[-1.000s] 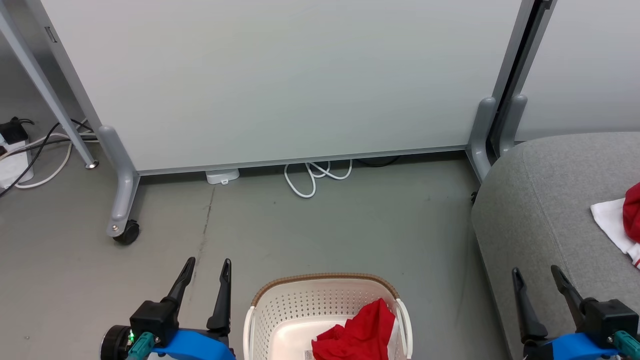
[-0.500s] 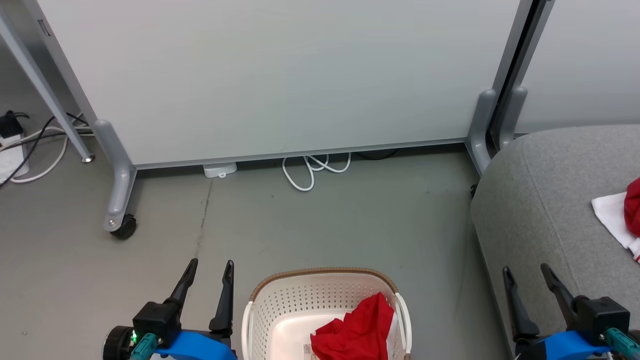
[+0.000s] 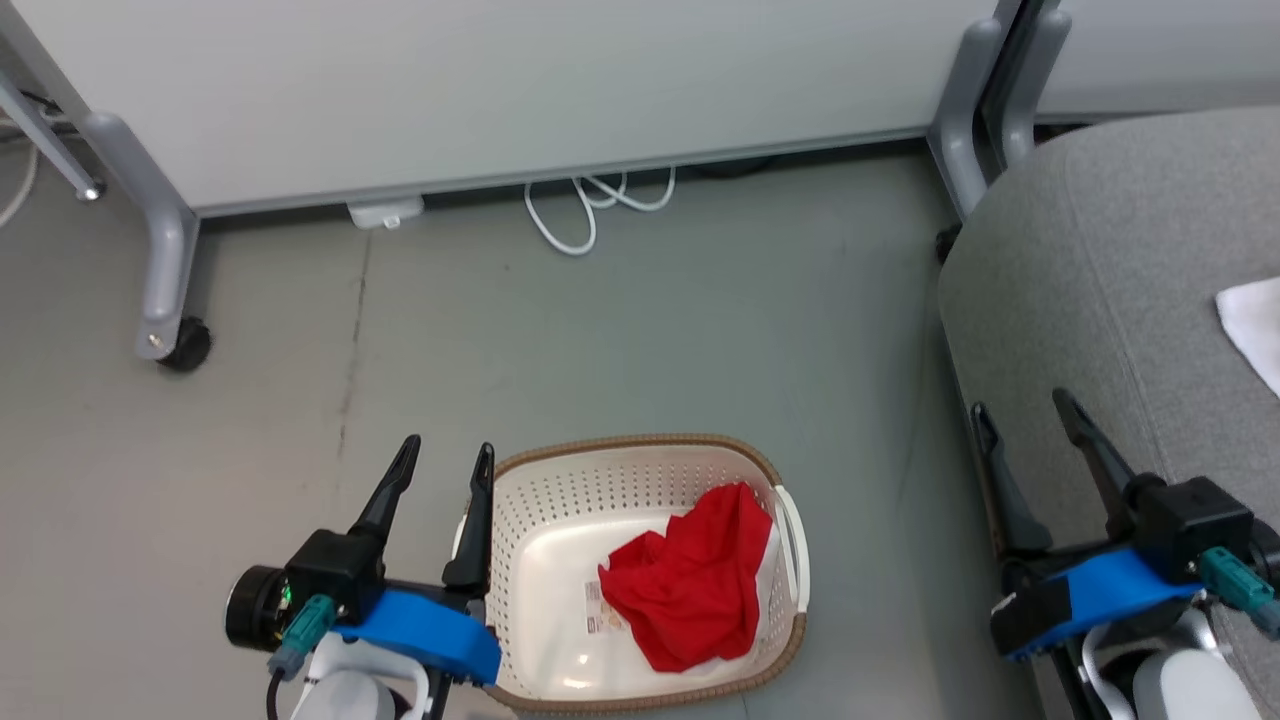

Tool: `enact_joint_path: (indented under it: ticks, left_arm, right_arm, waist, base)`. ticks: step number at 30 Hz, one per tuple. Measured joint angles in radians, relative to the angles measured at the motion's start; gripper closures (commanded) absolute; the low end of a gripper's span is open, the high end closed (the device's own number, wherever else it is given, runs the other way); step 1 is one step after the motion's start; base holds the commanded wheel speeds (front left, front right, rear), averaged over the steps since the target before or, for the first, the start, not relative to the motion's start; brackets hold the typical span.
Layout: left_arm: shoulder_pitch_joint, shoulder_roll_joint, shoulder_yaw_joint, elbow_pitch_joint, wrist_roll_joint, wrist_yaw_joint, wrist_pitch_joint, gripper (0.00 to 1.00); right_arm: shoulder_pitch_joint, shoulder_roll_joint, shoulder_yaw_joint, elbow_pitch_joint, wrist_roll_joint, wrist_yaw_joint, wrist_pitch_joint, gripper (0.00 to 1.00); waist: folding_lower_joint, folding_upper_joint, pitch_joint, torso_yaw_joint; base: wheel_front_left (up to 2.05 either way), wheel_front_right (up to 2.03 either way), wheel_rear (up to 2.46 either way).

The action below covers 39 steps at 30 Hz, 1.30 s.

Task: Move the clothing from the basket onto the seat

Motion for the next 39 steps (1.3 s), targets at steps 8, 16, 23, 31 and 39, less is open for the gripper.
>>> enact_joint_path:
  ticks: [8, 16, 23, 31, 39]
  left_arm:
    - [-0.142, -0.012, -0.057, 0.045, 0.003, 0.0, 0.0, 0.0]
    - [-0.317, 0.006, -0.142, 0.161, -0.002, 0.0, 0.0, 0.0]
    - [-0.45, 0.05, -0.213, 0.315, -0.027, 0.0, 0.0, 0.0]
    - [-0.513, 0.119, -0.27, 0.453, -0.066, 0.0, 0.0, 0.0]
    - [-0.577, 0.166, -0.314, 0.599, -0.079, 0.0, 0.0, 0.0]
  right_arm:
    - [-0.17, -0.04, 0.052, -0.054, 0.006, 0.0, -0.003, 0.0]
    - [-0.298, -0.048, 0.098, -0.104, 0.021, 0.0, -0.023, 0.0]
    - [-0.342, -0.044, 0.135, -0.138, 0.015, 0.0, -0.037, 0.0]
    - [-0.35, -0.021, 0.168, -0.138, 0.023, 0.0, -0.083, 0.0]
    - [-0.353, -0.002, 0.188, -0.114, 0.037, 0.0, -0.123, 0.0]
  waist:
    - [0.0001, 0.0, 0.201, -0.036]
    - [0.0002, -0.0001, 0.417, -0.091]
    - [0.0002, -0.0001, 0.58, -0.158]
    - [0.0001, -0.0001, 0.695, -0.258]
    - [0.0, -0.0001, 0.764, -0.339]
  base:
    - [0.0, 0.0, 0.0]
    - [0.0, 0.0, 0.0]
    - [0.0, 0.0, 0.0]
    - [0.0, 0.0, 0.0]
    - [0.0, 0.0, 0.0]
